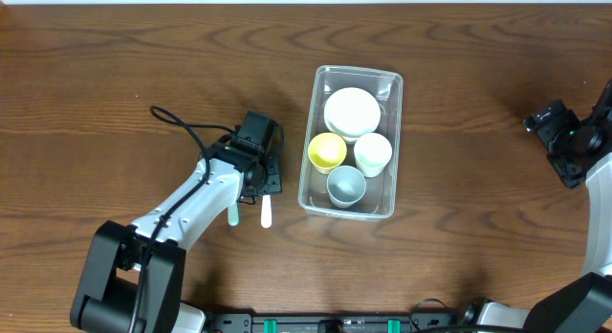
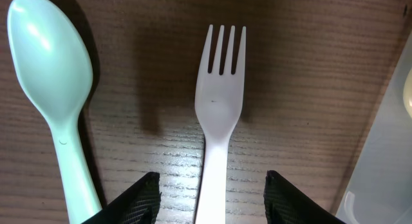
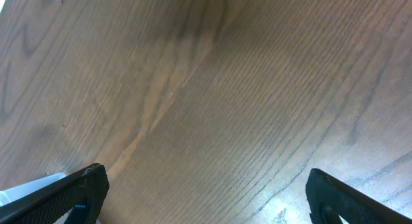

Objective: Pack container
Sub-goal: 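Move the left gripper to the white fork and grasp it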

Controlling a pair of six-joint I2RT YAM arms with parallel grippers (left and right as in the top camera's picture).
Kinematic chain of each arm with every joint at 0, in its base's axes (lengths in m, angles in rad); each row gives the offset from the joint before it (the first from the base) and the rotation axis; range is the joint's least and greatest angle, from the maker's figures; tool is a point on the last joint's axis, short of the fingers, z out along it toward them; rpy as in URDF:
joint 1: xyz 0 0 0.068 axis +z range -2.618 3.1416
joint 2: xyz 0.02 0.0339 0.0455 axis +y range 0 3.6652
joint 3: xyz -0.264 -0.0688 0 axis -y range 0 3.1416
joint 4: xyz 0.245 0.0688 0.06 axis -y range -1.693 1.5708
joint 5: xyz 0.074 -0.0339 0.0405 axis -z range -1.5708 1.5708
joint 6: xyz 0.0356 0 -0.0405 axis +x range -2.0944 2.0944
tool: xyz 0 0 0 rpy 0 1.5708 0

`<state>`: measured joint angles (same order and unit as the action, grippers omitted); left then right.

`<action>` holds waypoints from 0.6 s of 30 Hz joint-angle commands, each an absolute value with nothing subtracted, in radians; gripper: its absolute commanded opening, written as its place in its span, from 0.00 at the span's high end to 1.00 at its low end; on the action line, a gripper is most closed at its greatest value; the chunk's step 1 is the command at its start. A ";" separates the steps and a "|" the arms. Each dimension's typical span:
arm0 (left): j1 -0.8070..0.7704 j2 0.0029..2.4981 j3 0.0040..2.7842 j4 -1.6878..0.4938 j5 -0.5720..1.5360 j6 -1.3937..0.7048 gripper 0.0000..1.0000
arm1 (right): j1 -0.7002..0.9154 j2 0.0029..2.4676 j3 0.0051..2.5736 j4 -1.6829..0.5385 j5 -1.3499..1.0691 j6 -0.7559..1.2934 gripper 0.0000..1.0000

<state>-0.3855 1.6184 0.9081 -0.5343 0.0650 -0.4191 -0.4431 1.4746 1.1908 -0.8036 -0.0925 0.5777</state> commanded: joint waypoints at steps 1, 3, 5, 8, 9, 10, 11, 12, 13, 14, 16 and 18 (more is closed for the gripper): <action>-0.386 1.639 0.904 -0.536 0.068 -0.424 0.47 | -0.451 1.478 1.196 -0.804 -0.083 0.590 0.01; -0.386 1.651 0.903 -0.536 0.068 -0.424 0.47 | -0.451 1.478 1.196 -0.804 -0.082 0.590 0.01; -0.386 1.665 0.901 -0.536 0.068 -0.424 0.47 | -0.451 1.478 1.196 -0.804 -0.083 0.590 0.01; -0.386 1.695 0.901 -0.529 0.068 -0.424 0.47 | -0.451 1.478 1.196 -0.804 -0.082 0.590 0.01; -0.386 1.707 0.901 -0.524 0.068 -0.424 0.47 | -0.451 1.478 1.196 -0.804 -0.082 0.590 0.01; -0.386 1.714 0.901 -0.520 0.068 -0.424 0.47 | -0.451 1.478 1.196 -0.804 -0.083 0.590 0.01; -0.386 1.724 0.901 -0.516 0.068 -0.424 0.47 | -0.451 1.478 1.196 -0.804 -0.082 0.590 0.01; -0.386 1.731 0.901 -0.512 0.068 -0.424 0.47 | -0.451 1.478 1.196 -0.805 -0.083 0.590 0.01; -0.386 1.735 0.901 -0.509 0.068 -0.424 0.47 | -0.451 1.478 1.196 -0.804 -0.082 0.590 0.01; -0.386 1.739 0.901 -0.507 0.067 -0.424 0.48 | -0.451 1.478 1.196 -0.804 -0.083 0.590 0.01; -0.386 1.740 0.901 -0.506 0.067 -0.424 0.57 | -0.451 1.478 1.196 -0.804 -0.083 0.590 0.01; -0.386 1.740 0.901 -0.506 0.067 -0.424 0.62 | -0.451 1.478 1.196 -0.804 -0.083 0.590 0.01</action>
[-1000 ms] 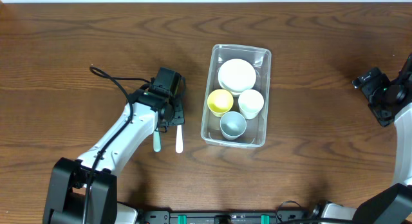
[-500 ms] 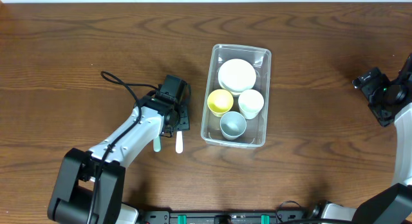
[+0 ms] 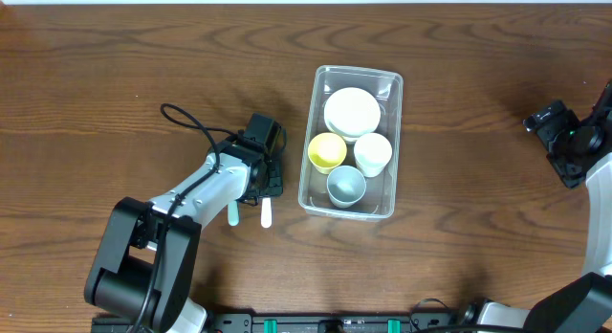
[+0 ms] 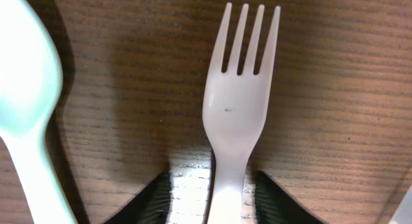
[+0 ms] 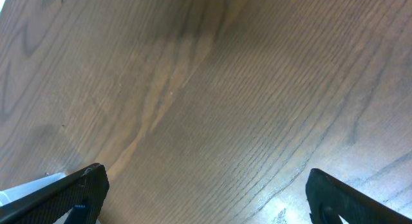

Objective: Pack container
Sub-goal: 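Move the left gripper to the white fork and grasp it, then lift the white fork and carry it over the container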

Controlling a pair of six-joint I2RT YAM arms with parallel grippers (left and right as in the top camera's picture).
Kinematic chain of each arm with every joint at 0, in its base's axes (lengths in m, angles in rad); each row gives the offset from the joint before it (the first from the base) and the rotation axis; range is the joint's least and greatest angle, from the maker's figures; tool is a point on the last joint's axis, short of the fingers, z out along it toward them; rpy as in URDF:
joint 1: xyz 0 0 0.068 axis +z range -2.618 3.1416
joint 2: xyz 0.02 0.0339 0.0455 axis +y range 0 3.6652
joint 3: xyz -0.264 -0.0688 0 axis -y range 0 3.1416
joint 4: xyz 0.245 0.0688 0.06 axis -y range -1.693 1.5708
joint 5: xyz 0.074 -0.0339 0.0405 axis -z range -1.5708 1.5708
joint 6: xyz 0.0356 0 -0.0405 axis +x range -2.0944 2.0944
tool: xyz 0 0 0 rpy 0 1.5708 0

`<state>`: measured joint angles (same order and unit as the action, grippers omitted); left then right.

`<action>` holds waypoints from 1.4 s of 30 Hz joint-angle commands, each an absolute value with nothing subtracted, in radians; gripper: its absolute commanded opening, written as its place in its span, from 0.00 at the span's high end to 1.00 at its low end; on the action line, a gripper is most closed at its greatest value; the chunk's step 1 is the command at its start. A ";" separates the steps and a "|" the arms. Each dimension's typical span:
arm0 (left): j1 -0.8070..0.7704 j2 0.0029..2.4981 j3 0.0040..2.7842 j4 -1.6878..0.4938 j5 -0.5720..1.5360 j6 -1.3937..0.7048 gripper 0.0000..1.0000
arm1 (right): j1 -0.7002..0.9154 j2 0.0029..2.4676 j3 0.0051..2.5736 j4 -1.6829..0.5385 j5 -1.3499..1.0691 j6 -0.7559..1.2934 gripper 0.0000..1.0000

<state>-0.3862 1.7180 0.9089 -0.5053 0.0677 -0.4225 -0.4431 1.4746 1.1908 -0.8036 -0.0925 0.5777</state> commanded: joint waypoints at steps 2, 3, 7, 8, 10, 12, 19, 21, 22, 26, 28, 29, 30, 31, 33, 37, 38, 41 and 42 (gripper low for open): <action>-0.386 1.740 0.901 -0.506 0.067 -0.424 0.64 | -0.451 1.478 1.196 -0.804 -0.083 0.590 0.01; -0.386 1.740 0.901 -0.506 0.067 -0.424 0.66 | -0.451 1.478 1.196 -0.804 -0.083 0.590 0.01; -0.386 1.740 0.901 -0.505 0.067 -0.424 0.76 | -0.451 1.478 1.196 -0.804 -0.083 0.590 0.01; -0.386 1.740 0.901 -0.505 0.067 -0.424 0.80 | -0.451 1.478 1.196 -0.804 -0.083 0.590 0.01; -0.386 1.740 0.901 -0.505 0.067 -0.424 0.81 | -0.451 1.478 1.196 -0.804 -0.082 0.590 0.01; -0.386 1.740 0.901 -0.505 0.067 -0.424 0.85 | -0.451 1.478 1.196 -0.804 -0.083 0.590 0.01; -0.386 1.739 0.909 -0.503 0.072 -0.425 0.93 | -0.451 1.478 1.196 -0.804 -0.082 0.590 0.01; -0.386 1.738 0.919 -0.503 0.086 -0.425 0.92 | -0.451 1.478 1.196 -0.804 -0.082 0.590 0.01; -0.385 1.737 0.925 -0.503 0.095 -0.424 0.93 | -0.451 1.478 1.196 -0.804 -0.083 0.590 0.01; -0.386 1.735 0.955 -0.508 0.119 -0.424 0.93 | -0.451 1.478 1.196 -0.804 -0.082 0.590 0.01; -0.386 1.730 0.966 -0.511 0.121 -0.424 0.93 | -0.451 1.478 1.196 -0.804 -0.083 0.590 0.01; -0.386 1.725 0.972 -0.514 0.121 -0.424 0.93 | -0.451 1.478 1.196 -0.804 -0.082 0.590 0.01; -0.386 1.720 0.975 -0.515 0.121 -0.424 0.93 | -0.451 1.478 1.196 -0.804 -0.082 0.590 0.01; -0.385 1.709 0.978 -0.515 0.121 -0.423 0.93 | -0.451 1.478 1.196 -0.804 -0.083 0.590 0.01; -0.385 1.688 0.982 -0.515 0.120 -0.418 0.92 | -0.451 1.478 1.196 -0.804 -0.083 0.590 0.01; -0.384 1.617 0.986 -0.519 0.120 -0.393 0.92 | -0.451 1.478 1.196 -0.804 -0.082 0.590 0.01; -0.383 1.594 0.987 -0.521 0.120 -0.390 0.92 | -0.451 1.478 1.196 -0.804 -0.083 0.590 0.01; -0.383 1.518 0.987 -0.530 0.120 -0.390 0.92 | -0.451 1.478 1.196 -0.804 -0.083 0.590 0.01; -0.383 1.494 0.988 -0.535 0.120 -0.390 0.92 | -0.451 1.478 1.196 -0.804 -0.082 0.590 0.01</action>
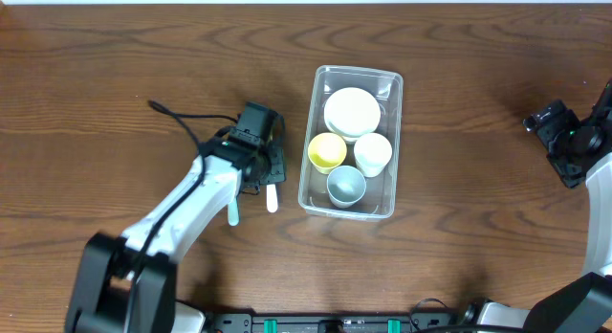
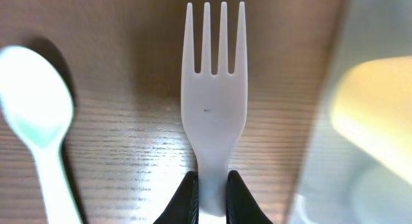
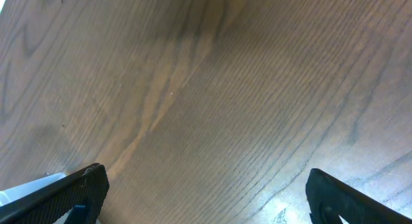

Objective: Pack container
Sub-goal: 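Lift the white fork and carry it over the container, then lower the fork into the container beside the yellow cup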

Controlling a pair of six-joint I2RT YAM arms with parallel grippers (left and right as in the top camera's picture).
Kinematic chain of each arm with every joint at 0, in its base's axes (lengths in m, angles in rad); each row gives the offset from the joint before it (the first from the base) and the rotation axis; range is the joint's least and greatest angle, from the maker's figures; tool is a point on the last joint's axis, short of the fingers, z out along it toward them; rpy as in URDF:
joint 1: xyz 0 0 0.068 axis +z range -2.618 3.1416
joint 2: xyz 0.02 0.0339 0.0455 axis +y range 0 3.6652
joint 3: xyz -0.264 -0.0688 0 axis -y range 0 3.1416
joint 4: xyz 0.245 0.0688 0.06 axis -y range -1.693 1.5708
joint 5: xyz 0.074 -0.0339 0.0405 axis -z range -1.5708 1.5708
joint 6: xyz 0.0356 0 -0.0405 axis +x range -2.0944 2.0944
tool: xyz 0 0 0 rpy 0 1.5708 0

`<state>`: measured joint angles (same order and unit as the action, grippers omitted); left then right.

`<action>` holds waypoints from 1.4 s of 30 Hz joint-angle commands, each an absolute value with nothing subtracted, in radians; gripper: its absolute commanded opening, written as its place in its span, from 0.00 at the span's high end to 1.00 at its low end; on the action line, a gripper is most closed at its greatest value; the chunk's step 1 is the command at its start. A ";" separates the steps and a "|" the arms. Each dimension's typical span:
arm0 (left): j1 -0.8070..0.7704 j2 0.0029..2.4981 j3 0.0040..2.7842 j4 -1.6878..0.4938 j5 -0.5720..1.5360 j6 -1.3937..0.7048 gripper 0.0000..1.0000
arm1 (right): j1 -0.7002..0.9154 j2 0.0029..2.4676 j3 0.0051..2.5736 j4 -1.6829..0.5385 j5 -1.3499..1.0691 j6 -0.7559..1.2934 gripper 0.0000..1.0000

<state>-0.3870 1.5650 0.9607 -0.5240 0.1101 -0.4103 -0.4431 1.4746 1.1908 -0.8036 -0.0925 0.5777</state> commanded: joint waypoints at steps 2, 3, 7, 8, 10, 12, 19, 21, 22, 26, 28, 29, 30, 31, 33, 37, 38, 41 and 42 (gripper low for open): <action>-0.383 1.441 0.988 -0.545 0.120 -0.390 0.92 | -0.451 1.478 1.196 -0.804 -0.082 0.590 0.02; -0.383 1.412 0.988 -0.550 0.120 -0.390 0.92 | -0.451 1.478 1.196 -0.804 -0.082 0.590 0.01; -0.384 1.316 0.988 -0.560 0.126 -0.391 0.92 | -0.451 1.478 1.196 -0.804 -0.083 0.590 0.01; -0.386 1.295 0.988 -0.559 0.134 -0.391 0.92 | -0.451 1.478 1.196 -0.804 -0.083 0.590 0.01; -0.397 1.266 0.988 -0.553 0.155 -0.391 0.92 | -0.451 1.478 1.196 -0.804 -0.083 0.590 0.01; -0.416 1.256 0.988 -0.539 0.158 -0.391 0.92 | -0.451 1.478 1.196 -0.804 -0.082 0.590 0.01; -0.513 1.299 0.988 -0.434 0.151 -0.390 0.92 | -0.451 1.478 1.196 -0.804 -0.082 0.590 0.01; -0.535 1.320 0.988 -0.403 0.128 -0.390 0.92 | -0.451 1.478 1.196 -0.804 -0.083 0.590 0.01; -0.544 1.333 0.988 -0.390 0.117 -0.390 0.92 | -0.451 1.478 1.196 -0.804 -0.083 0.590 0.01; -0.558 1.386 0.988 -0.353 0.109 -0.386 0.92 | -0.451 1.478 1.196 -0.804 -0.083 0.590 0.01; -0.558 1.418 0.988 -0.342 0.109 -0.386 0.92 | -0.451 1.478 1.196 -0.804 -0.082 0.590 0.01; -0.558 1.435 0.988 -0.337 0.109 -0.386 0.92 | -0.451 1.478 1.196 -0.804 -0.082 0.590 0.01; -0.558 1.453 0.988 -0.333 0.109 -0.387 0.92 | -0.451 1.478 1.196 -0.804 -0.082 0.590 0.01; -0.558 1.464 0.988 -0.330 0.109 -0.387 0.92 | -0.451 1.478 1.196 -0.804 -0.082 0.590 0.01; -0.558 1.489 0.988 -0.322 0.109 -0.387 0.92 | -0.451 1.478 1.196 -0.804 -0.082 0.590 0.01; -0.558 1.509 0.988 -0.310 0.109 -0.387 0.92 | -0.451 1.478 1.196 -0.804 -0.082 0.590 0.01; -0.558 1.509 0.988 -0.308 0.109 -0.386 0.92 | -0.451 1.478 1.196 -0.805 -0.082 0.590 0.01; -0.558 1.509 0.988 -0.299 0.109 -0.387 0.92 | -0.451 1.478 1.196 -0.805 -0.082 0.590 0.01; -0.558 1.509 0.988 -0.297 0.109 -0.387 0.92 | -0.451 1.478 1.196 -0.805 -0.082 0.590 0.01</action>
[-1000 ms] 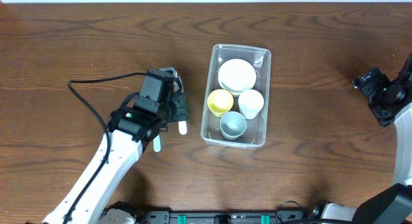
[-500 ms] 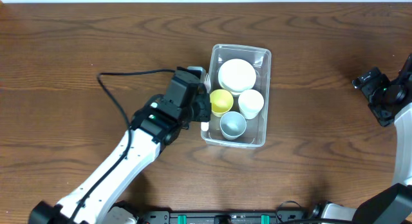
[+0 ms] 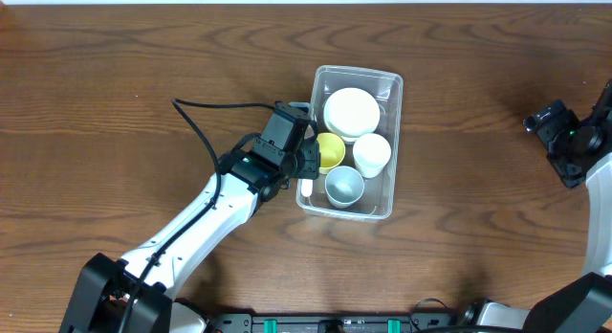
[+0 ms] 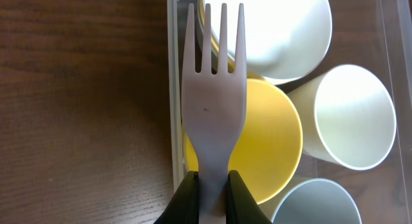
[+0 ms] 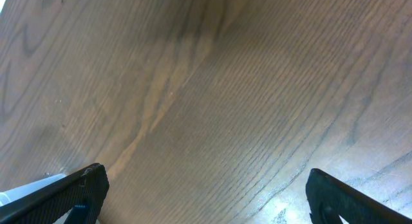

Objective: Pack container
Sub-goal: 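Lower the fork into the container beside the yellow cup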

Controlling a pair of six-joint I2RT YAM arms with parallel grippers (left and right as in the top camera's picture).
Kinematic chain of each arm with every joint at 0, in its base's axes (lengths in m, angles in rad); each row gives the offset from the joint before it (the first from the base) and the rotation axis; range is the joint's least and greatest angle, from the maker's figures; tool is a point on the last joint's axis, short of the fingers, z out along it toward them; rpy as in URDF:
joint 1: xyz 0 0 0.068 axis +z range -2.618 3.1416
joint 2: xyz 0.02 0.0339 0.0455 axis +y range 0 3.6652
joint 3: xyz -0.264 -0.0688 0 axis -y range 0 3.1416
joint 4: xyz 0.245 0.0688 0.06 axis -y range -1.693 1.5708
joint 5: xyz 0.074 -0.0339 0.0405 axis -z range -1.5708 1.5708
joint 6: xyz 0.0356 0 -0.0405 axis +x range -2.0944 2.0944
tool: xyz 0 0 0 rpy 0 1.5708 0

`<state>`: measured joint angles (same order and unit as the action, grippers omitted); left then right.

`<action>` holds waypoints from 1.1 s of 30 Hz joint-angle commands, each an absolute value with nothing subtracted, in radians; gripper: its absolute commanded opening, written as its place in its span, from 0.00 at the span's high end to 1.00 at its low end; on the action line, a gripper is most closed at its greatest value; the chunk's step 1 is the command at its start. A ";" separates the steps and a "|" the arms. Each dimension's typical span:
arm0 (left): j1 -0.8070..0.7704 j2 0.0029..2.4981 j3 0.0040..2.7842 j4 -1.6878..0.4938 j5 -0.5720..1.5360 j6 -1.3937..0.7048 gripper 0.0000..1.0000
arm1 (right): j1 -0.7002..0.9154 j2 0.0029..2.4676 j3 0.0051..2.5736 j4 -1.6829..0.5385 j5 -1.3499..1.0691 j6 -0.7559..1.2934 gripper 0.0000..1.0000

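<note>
A white plastic fork (image 4: pixel 214 102) is pinched by its handle in my left gripper (image 4: pixel 210 185), tines pointing away. It hangs over the left wall of the clear container (image 3: pixel 394 84), above the yellow cup (image 4: pixel 277 147). Inside the container are a white bowl (image 3: pixel 352 113), the yellow cup (image 3: pixel 328 151), a cream cup (image 3: pixel 373 153) and a pale blue cup (image 3: pixel 344 187). My left gripper (image 3: pixel 301 166) sits at the container's left rim. My right gripper (image 5: pixel 206 192) stands open over bare wood at the far right (image 3: pixel 559 132). No spoon shows in any view.
The wooden table (image 3: pixel 143 65) stretches wide on both sides of the container. The left arm's black cable (image 3: pixel 206 108) loops over the table left of the container.
My left gripper, shut on the fork, has moved right from beside the mint spoon to over the container's left edge and yellow cup. The spoon is no longer in view. The right arm is unchanged.
The left gripper was open astride the fork lying beside a mint spoon left of the container. It then sat lower with its jaws closer round the handle, then was shut on the fork, and now holds it over the container.
</note>
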<state>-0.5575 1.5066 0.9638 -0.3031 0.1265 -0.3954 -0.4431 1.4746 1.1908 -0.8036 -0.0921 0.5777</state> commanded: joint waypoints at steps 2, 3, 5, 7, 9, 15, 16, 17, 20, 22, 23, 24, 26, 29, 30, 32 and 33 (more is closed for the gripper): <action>-0.558 1.509 0.988 -0.296 0.109 -0.387 0.92 | -0.451 1.478 1.196 -0.804 -0.082 0.590 0.01; -0.558 1.509 0.988 -0.296 0.109 -0.387 0.88 | -0.451 1.478 1.196 -0.804 -0.082 0.590 0.01; -0.558 1.509 0.988 -0.296 0.109 -0.387 0.84 | -0.451 1.478 1.196 -0.804 -0.082 0.590 0.01; -0.558 1.509 0.988 -0.296 0.109 -0.387 0.76 | -0.451 1.478 1.196 -0.804 -0.082 0.590 0.01; -0.558 1.509 0.988 -0.295 0.109 -0.387 0.72 | -0.451 1.478 1.196 -0.804 -0.082 0.590 0.01; -0.558 1.509 0.988 -0.279 0.113 -0.387 0.65 | -0.451 1.478 1.196 -0.804 -0.082 0.590 0.01; -0.558 1.509 0.988 -0.277 0.113 -0.387 0.64 | -0.451 1.478 1.196 -0.804 -0.082 0.590 0.01; -0.558 1.509 0.988 -0.274 0.113 -0.387 0.64 | -0.451 1.478 1.196 -0.805 -0.082 0.590 0.01; -0.558 1.509 0.988 -0.266 0.113 -0.387 0.64 | -0.451 1.478 1.196 -0.804 -0.082 0.590 0.01; -0.558 1.509 0.988 -0.262 0.113 -0.386 0.64 | -0.451 1.478 1.196 -0.804 -0.082 0.590 0.01; -0.558 1.509 0.988 -0.259 0.113 -0.384 0.65 | -0.451 1.478 1.196 -0.804 -0.082 0.590 0.01; -0.558 1.509 0.988 -0.255 0.113 -0.374 0.64 | -0.451 1.478 1.196 -0.804 -0.082 0.590 0.01; -0.558 1.509 0.988 -0.250 0.113 -0.360 0.65 | -0.451 1.478 1.196 -0.804 -0.082 0.590 0.01; -0.558 1.509 0.988 -0.241 0.113 -0.349 0.65 | -0.451 1.478 1.196 -0.805 -0.082 0.590 0.01; -0.558 1.509 0.988 -0.241 0.112 -0.349 0.65 | -0.451 1.478 1.196 -0.804 -0.082 0.590 0.01; -0.558 1.509 0.988 -0.241 0.113 -0.349 0.66 | -0.451 1.478 1.196 -0.804 -0.082 0.590 0.01; -0.558 1.509 0.988 -0.242 0.113 -0.349 0.66 | -0.451 1.478 1.196 -0.804 -0.082 0.590 0.01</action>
<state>-0.5575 1.5066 0.9638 -0.2424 0.1238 -0.3676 -0.4431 1.4746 1.1908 -0.8036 -0.0925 0.5777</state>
